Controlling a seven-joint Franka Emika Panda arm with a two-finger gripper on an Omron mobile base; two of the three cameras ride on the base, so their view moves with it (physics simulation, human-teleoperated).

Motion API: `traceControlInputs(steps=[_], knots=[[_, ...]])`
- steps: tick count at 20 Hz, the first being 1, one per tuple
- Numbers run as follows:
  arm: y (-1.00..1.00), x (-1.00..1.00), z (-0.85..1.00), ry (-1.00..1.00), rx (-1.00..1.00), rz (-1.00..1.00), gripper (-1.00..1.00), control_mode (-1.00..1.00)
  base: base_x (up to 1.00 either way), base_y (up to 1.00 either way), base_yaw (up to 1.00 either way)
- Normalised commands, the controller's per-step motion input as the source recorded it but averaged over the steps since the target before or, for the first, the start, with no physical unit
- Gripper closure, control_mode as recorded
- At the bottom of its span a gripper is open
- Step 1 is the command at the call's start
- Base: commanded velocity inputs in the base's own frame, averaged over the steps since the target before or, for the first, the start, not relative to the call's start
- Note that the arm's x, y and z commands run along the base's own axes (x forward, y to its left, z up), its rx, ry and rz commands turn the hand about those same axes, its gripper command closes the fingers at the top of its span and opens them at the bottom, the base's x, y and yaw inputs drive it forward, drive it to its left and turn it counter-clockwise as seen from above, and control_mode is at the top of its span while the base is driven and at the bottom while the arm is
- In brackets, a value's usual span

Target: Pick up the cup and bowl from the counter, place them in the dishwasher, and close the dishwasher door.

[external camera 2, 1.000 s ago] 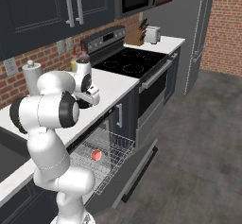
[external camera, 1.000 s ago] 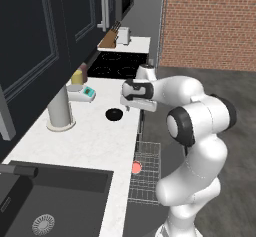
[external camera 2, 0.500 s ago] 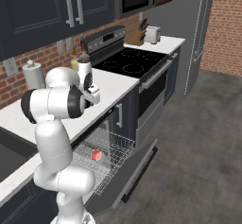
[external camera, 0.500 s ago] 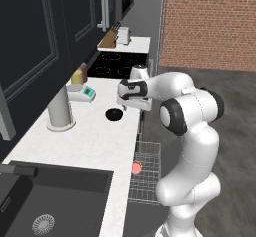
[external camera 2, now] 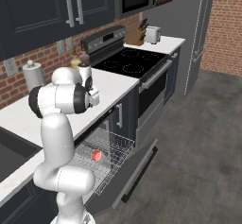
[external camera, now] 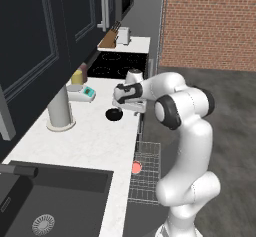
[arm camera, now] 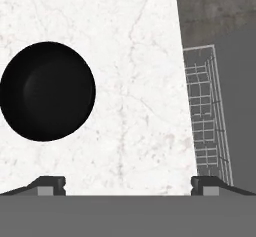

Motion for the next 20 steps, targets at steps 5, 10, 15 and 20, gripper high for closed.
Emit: traceControlInputs(steps=[5,10,15,20], knots=[[0.08,0.41,-0.15,0.0,0.0,0.0,-1.0,-1.0,0.0,0.0,0.0],[0.0,0.34,-0.21,0.01,0.01,0.0,-1.0,-1.0,0.0,0.0,0.0],[0.01,0.29,-0.25,0.0,0.01,0.0,-1.0,-1.0,0.0,0.0,0.0],[0.06,0.14,-0.22,0.0,0.0,0.0,-1.0,-1.0,0.0,0.0,0.0]])
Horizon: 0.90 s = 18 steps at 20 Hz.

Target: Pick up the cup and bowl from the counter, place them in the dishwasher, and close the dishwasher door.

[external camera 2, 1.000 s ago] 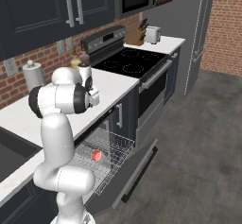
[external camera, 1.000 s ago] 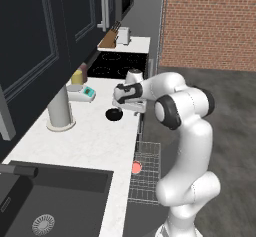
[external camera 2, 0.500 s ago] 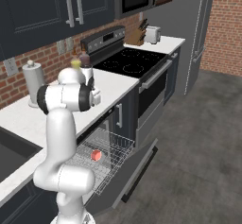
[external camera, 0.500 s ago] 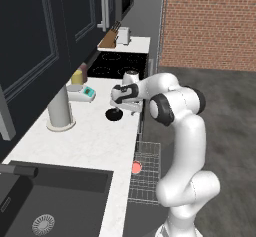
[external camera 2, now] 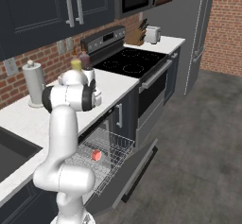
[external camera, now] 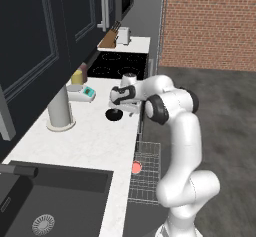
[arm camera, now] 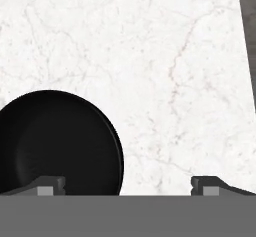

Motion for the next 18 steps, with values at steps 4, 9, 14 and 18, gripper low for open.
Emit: traceControlInputs(steps=[4,9,14,18], knots=[[0.01,0.03,-0.18,0.0,0.0,0.0,-1.0,-1.0,0.0,0.0,0.0],[0.09,0.06,-0.15,0.0,0.0,0.0,-1.0,-1.0,0.0,0.0,0.0],[0.08,0.0,-0.18,0.0,0.0,0.0,-1.0,-1.0,0.0,0.0,0.0],[0.09,0.04,-0.25,0.0,0.0,0.0,-1.0,-1.0,0.0,0.0,0.0]])
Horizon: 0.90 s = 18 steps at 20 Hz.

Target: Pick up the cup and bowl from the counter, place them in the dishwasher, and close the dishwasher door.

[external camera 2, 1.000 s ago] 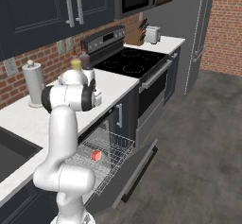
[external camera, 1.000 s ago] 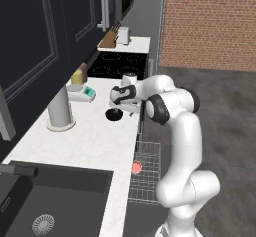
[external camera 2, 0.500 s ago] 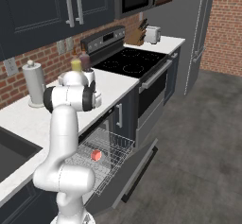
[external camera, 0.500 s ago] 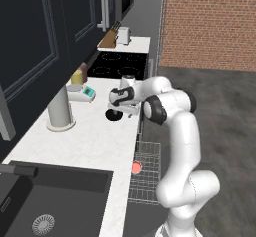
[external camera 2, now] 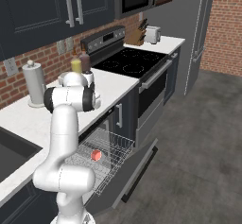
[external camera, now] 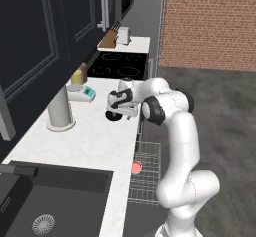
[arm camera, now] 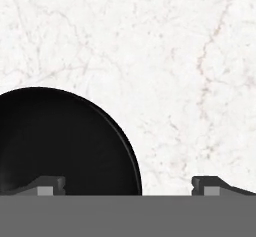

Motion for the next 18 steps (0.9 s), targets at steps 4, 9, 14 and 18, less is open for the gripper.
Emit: traceControlInputs(steps=[4,9,14,18], knots=[[0.11,0.03,-0.29,0.0,0.0,0.0,1.0,-1.0,0.0,0.0,0.0],[0.0,0.05,-0.14,0.0,0.0,0.0,1.0,-1.0,0.0,0.0,0.0],[0.0,0.04,-0.03,-0.01,0.0,0.0,1.0,-1.0,0.0,0.0,0.0],[0.0,-0.03,0.02,-0.07,0.0,0.0,1.0,-1.0,0.0,0.0,0.0]])
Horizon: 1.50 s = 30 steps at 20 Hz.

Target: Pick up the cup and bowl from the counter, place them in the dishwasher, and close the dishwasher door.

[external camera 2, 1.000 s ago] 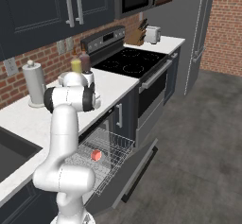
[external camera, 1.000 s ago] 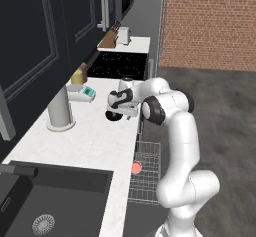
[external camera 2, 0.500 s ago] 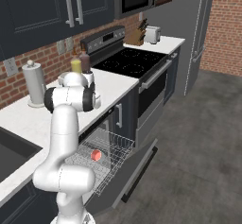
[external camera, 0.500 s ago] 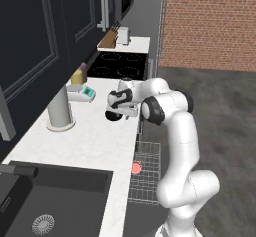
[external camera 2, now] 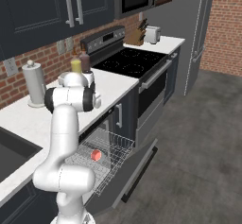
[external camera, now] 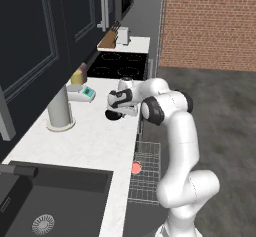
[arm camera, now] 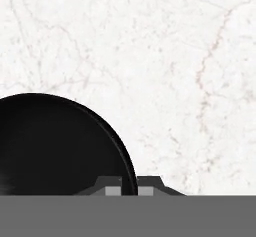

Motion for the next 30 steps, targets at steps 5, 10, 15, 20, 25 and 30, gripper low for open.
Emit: traceControlInputs(steps=[5,10,15,20,25,30], knots=[[-0.43,-0.61,0.24,-0.03,0.01,0.0,1.0,-1.0,0.0,0.0,0.0],[-1.0,-1.0,0.2,-0.12,0.09,0.0,1.0,-1.0,0.0,0.0,0.0],[-1.0,-1.0,0.21,-0.15,0.09,0.0,1.0,-1.0,0.0,0.0,0.0],[-0.99,-1.0,0.18,-0.06,0.08,0.0,1.0,-1.0,0.0,0.0,0.0],[-0.72,-0.64,0.01,-0.13,0.06,0.12,1.0,-1.0,0.0,0.0,0.0],[-0.57,-0.12,-0.15,-0.17,0.04,0.25,1.0,-1.0,0.0,0.0,0.0]])
